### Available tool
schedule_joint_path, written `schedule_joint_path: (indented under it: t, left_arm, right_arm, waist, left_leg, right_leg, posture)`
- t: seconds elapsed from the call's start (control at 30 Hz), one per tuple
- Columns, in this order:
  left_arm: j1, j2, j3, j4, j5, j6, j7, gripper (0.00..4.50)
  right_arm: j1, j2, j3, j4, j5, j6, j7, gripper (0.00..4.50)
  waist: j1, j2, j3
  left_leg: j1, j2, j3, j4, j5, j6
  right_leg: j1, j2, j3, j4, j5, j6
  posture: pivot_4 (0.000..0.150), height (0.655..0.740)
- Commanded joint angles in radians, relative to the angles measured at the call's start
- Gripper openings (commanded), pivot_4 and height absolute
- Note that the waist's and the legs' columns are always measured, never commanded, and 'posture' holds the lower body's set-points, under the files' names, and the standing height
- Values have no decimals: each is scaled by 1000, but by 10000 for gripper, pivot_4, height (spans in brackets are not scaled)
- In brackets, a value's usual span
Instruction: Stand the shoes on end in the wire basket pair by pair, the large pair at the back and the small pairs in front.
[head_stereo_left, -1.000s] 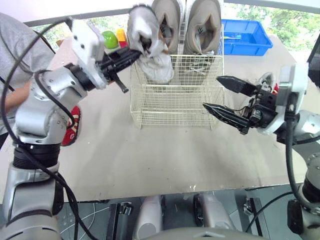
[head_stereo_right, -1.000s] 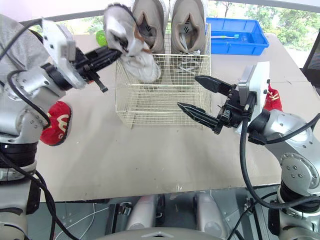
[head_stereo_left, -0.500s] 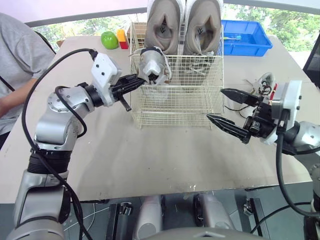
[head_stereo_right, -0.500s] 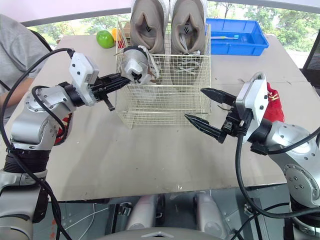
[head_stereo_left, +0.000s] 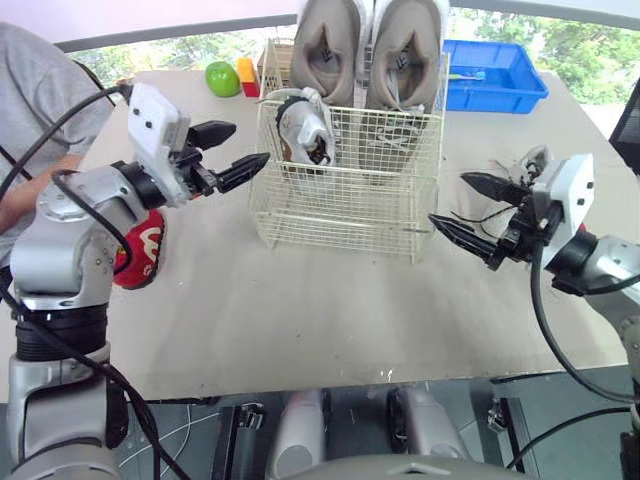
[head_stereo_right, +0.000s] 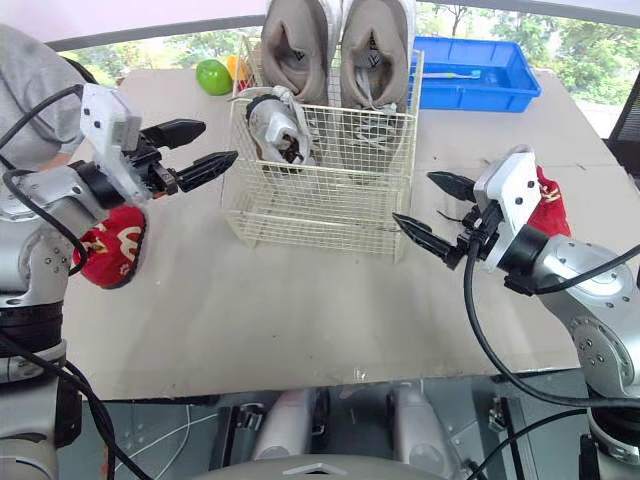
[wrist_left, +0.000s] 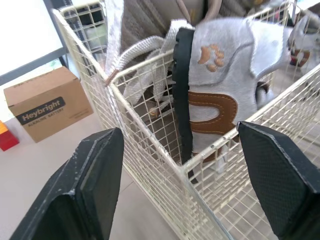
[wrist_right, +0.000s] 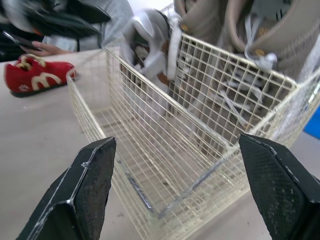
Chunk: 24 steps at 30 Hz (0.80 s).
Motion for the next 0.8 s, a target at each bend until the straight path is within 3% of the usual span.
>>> schedule_joint_path:
  t: [0.03,0.13,0.2,0.33,0.47,0.6,0.73,0.8]
  left_arm:
    - [37,-35,40,-152,-143,66,2,39170]
    - [58,-71,-10,-214,-134,73,33,39170]
    - [59,-72,-79,-213,-9,14,71,39170]
    - [-6,-184,-160,-193,194,-26,327,39170]
    - [-12,-255,-217,-200,321,-53,437,39170]
    - [-5,-315,-275,-176,447,-144,512,39170]
    - [3,-340,-284,-143,487,-227,493,39170]
    - [6,-344,-282,-126,484,-267,464,33994]
  right_arm:
    - [-37,-16,-41,14,-10,26,-57,37194]
    - [-50,-44,-48,46,-48,41,-86,37194]
    - [-39,-59,-53,33,-53,10,-58,37194]
    - [-34,-48,-90,-99,126,-61,86,37194]
    - [-32,-66,-111,-119,215,-53,108,37194]
    - [-12,-75,-87,-127,175,-66,82,37194]
    - [-19,-74,-77,-127,175,-68,69,37194]
    - [-25,-73,-74,-122,177,-69,65,37194]
  waist:
    - [-1,0,0]
    - [-1,0,0]
    - [1,0,0]
    - [2,0,0]
    - [1,-1,-1]
    - [2,-1,-1]
    - [8,-1,-1]
    - [8,-1,-1]
  left_leg:
    - [0,0,1,0,0,0]
    - [0,0,0,0,0,0]
    - [1,-1,-1,0,0,0]
    - [1,-1,-1,0,0,0]
    - [1,-1,-3,0,0,0]
    - [1,-1,-2,0,0,0]
    - [2,-1,-2,0,0,0]
    - [2,-1,-2,0,0,0]
  right_leg:
    - [0,0,1,0,0,0]
    - [0,0,1,1,0,0]
    - [0,0,0,1,0,0]
    - [1,1,1,1,0,0]
    - [2,2,0,0,0,0]
    - [2,1,0,1,0,0]
    - [2,1,1,1,0,0]
    - [2,1,0,1,0,0]
  posture:
    - [1500,7400]
    - [1500,7400]
    - [1500,7400]
    - [1500,7400]
    - [1500,7400]
    - [1500,7400]
    - [1500,7400]
    - [1500,7400]
